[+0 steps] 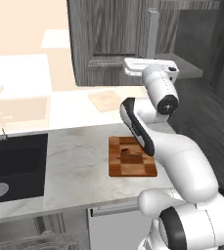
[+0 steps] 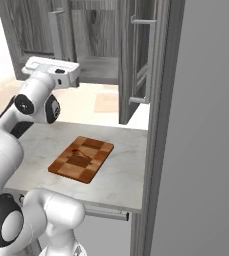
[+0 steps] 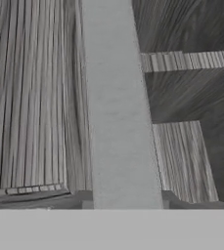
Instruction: Open the cabinet, retrieve the rolling pin, and place it next to the meat on the cutting board to prepare for tenderizing.
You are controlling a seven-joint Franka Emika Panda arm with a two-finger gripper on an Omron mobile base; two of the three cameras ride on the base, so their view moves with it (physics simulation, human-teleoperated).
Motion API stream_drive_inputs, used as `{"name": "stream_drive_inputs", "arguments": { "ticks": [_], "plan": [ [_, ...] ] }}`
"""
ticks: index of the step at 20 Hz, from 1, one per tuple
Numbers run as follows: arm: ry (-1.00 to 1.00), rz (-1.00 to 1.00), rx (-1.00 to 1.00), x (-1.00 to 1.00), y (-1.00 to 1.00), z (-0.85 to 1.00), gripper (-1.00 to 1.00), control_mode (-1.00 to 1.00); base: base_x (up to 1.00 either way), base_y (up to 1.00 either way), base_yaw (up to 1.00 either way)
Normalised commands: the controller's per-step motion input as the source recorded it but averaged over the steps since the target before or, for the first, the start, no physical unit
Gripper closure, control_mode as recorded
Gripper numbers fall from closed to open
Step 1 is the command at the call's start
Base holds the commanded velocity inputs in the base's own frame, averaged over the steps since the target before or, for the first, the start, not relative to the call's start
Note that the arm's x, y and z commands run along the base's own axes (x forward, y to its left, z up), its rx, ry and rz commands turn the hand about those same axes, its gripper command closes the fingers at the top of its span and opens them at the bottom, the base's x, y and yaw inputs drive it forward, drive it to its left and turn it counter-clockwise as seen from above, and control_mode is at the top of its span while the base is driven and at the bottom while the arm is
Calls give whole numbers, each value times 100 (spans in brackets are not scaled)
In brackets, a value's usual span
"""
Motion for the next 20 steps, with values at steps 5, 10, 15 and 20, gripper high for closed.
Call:
{"name": "stream_drive_inputs", "arguments": {
  "ticks": [5,10,15,20],
  "plan": [
    [0,0,0,-58,37,0,100,-100,0,0,0],
    [0,0,0,-61,42,0,100,-100,0,0,0],
    [0,2,0,-65,42,0,100,-100,0,0,0],
    [0,3,0,-72,47,-3,100,-100,0,0,0]
  ]
}}
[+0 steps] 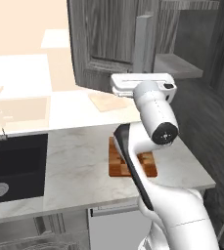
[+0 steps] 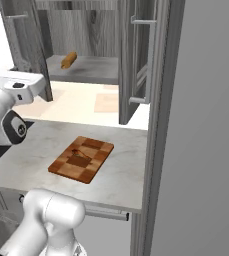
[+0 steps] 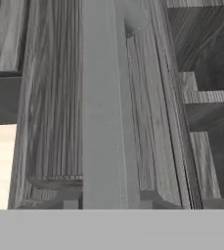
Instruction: Open the cabinet, retrieve the rolling pin, and place it next to the meat on the cutting board to prepare for tenderizing.
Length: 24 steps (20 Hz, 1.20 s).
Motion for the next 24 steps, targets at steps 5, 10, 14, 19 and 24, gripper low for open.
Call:
{"name": "stream_drive_inputs", "arguments": {
  "ticks": [5,10,14,19,24],
  "plan": [
    [0,6,0,-75,63,-9,100,-100,0,0,0],
    [0,9,0,-74,72,-13,-100,-100,0,0,0],
    [0,8,3,-25,37,-4,-100,-100,0,0,0],
    [-6,3,9,-13,4,0,-100,-100,0,0,0],
    [-13,1,10,-41,-14,0,-100,-100,0,0,0]
  ]
}}
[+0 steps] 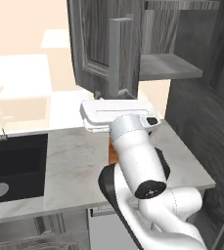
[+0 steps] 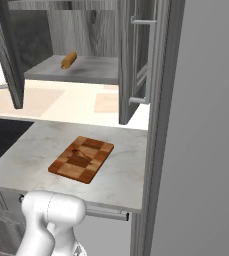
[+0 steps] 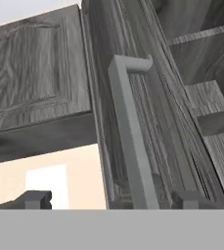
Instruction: Open the cabinet, retrieve the rolling pin, and place it next to the meat on the cutting board to prepare for tenderizing.
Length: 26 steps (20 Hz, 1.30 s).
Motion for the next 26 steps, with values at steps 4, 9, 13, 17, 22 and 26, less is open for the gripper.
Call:
{"name": "stream_drive_inputs", "arguments": {
  "ticks": [4,9,13,17,22,26],
  "plan": [
    [-14,4,12,-56,-37,0,-100,-100,0,0,0],
    [-10,8,16,-50,-41,0,-100,-100,0,0,0],
    [-7,11,18,-53,-46,0,-100,-100,0,0,0],
    [-5,12,17,-53,-51,0,-100,-100,0,0,0],
    [-2,12,16,-35,-55,-3,-100,-100,0,0,0],
    [0,12,12,-4,-62,-12,-100,-100,0,0,0]
  ]
}}
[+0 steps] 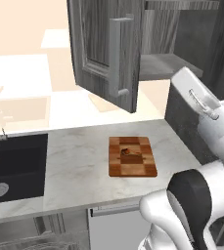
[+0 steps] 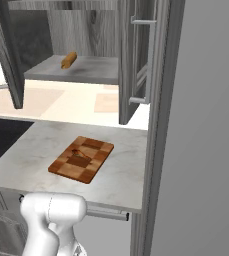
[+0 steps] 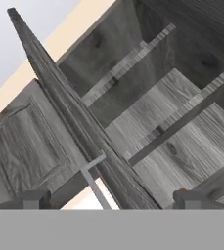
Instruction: Open the cabinet, retrieve the rolling pin, and place it next to the meat on the cutting board to prepare for tenderizing.
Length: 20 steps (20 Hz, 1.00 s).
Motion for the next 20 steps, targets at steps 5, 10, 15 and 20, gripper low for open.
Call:
{"name": "stream_drive_inputs", "arguments": {
  "ticks": [5,10,15,20],
  "plan": [
    [0,11,7,15,-55,-20,-100,-100,0,0,0],
    [0,12,4,55,-39,-25,-100,-100,0,0,0],
    [0,12,4,80,-17,-27,-100,-100,0,0,0],
    [3,11,5,97,0,-22,-100,-100,0,0,0]
  ]
}}
